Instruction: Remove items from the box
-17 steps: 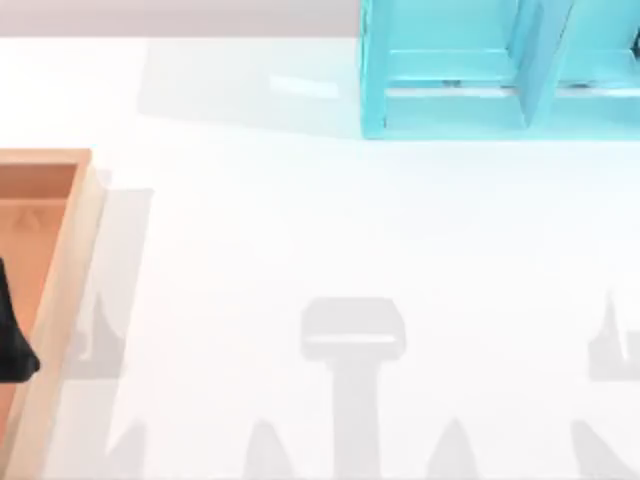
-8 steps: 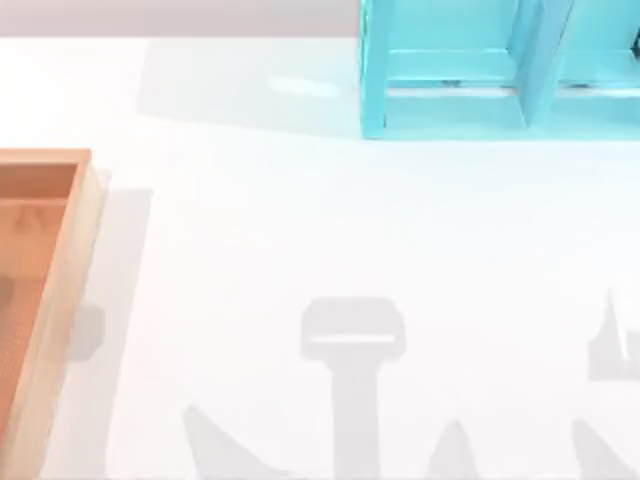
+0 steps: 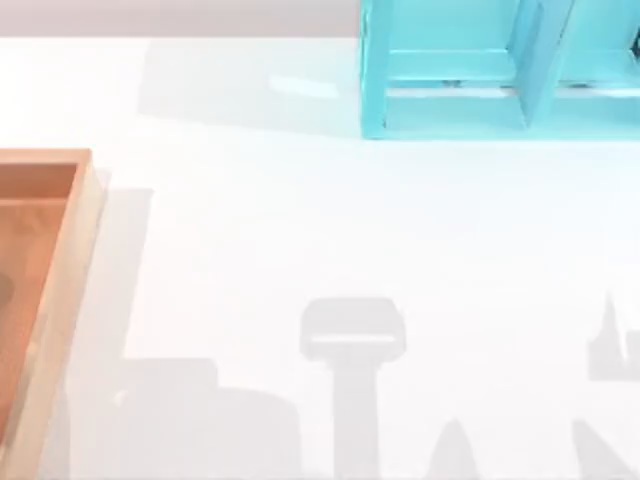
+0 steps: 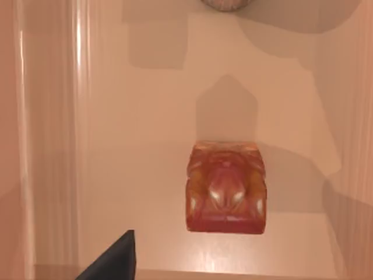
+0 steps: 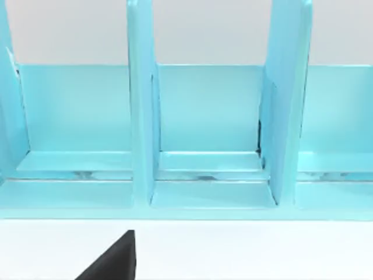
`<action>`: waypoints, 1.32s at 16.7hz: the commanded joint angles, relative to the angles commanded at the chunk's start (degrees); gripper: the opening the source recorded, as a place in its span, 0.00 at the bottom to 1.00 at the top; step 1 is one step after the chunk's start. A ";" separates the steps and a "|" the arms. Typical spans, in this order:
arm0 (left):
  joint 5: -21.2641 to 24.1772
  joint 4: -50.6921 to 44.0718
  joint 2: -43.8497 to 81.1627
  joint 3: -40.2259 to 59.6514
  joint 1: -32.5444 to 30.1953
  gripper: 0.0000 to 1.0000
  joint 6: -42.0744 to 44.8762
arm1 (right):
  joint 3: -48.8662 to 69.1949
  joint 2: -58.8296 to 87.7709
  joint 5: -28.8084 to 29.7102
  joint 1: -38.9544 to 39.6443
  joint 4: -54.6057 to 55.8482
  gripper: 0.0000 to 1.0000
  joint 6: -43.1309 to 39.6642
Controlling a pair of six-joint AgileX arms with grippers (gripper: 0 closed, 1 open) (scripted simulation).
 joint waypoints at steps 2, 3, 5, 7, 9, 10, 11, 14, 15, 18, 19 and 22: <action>-0.03 -5.52 7.51 5.77 1.67 1.00 1.76 | 0.00 0.00 0.00 0.00 0.00 1.00 0.00; -0.05 -7.73 10.46 8.11 2.36 1.00 2.48 | 0.00 0.00 0.00 0.00 0.00 1.00 0.00; -0.10 -10.88 14.63 11.45 3.38 1.00 3.51 | 0.00 0.00 0.00 0.00 0.00 1.00 0.00; -0.12 -12.24 16.43 12.80 3.84 1.00 3.98 | 0.00 0.00 0.00 0.00 0.00 1.00 0.00; -0.12 -12.26 16.46 12.83 3.85 1.00 3.99 | 0.00 0.00 0.00 0.00 0.00 1.00 0.00; -0.12 -12.26 16.46 12.83 3.85 1.00 3.99 | 0.00 0.00 0.00 0.00 0.00 1.00 0.00; -0.13 -12.12 16.28 12.65 3.57 1.00 3.92 | 0.00 0.00 0.00 0.00 0.00 1.00 0.00; -0.12 -9.99 16.97 11.12 3.69 1.00 3.89 | 0.00 0.00 0.00 0.00 0.00 1.00 0.00; -0.12 -8.28 17.50 9.95 3.75 1.00 3.92 | 0.00 0.00 0.00 0.00 0.00 1.00 0.00; -0.12 -1.60 19.64 5.37 3.91 1.00 4.09 | 0.00 0.00 0.00 0.00 0.00 1.00 0.00; -0.12 0.83 20.43 3.72 3.97 1.00 4.16 | 0.00 0.00 0.00 0.00 0.00 1.00 0.00; -0.12 7.38 22.63 -0.71 4.12 1.00 4.34 | 0.00 0.00 0.00 0.00 0.00 1.00 0.00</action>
